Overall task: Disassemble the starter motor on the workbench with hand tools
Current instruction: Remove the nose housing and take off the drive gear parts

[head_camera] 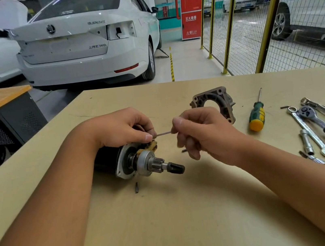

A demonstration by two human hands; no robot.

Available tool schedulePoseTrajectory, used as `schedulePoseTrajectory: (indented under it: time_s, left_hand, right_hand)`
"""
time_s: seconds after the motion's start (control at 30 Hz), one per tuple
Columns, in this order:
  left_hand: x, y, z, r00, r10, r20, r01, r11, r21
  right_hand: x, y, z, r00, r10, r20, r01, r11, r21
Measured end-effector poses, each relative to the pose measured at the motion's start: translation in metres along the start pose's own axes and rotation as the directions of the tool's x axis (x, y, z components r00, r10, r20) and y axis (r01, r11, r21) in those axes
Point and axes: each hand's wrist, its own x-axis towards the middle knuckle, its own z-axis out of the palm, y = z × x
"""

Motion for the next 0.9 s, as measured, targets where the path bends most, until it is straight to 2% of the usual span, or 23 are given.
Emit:
schedulePoseTrajectory:
  time_s: [0.1,0.4,0.6,0.77,0.9]
  left_hand:
    - [0.0,0.0,0.0,1.0,-0.001,0.007,0.001,1.0,0.0]
    - [0.0,-0.002,-0.001,1.0,-0.003,-0.006,0.003,0.999,-0.052]
    - [0.001,-0.002,0.0,1.0,-0.018,-0.025,0.017,0.999,-0.035]
    - [0.001,-0.001,0.0,0.999,-0.026,-0.039,0.025,1.0,-0.018]
    - [0.001,-0.001,0.0,0.999,-0.034,-0.043,0.033,0.999,-0.023]
  right_hand:
    - [0.0,-0.001,-0.001,0.996,0.075,0.052,-0.081,0.989,0.123]
    - [0.001,0.002,-0.014,0.999,-0.009,0.042,0.007,0.999,0.053]
    - [0.003,0.003,-0.016,0.997,0.077,-0.024,-0.078,0.996,-0.045]
    - [0.004,0.001,-0.009,0.982,0.169,-0.086,-0.171,0.985,-0.012]
    - [0.004,0.0,-0.01,0.982,0.16,-0.102,-0.165,0.985,-0.045]
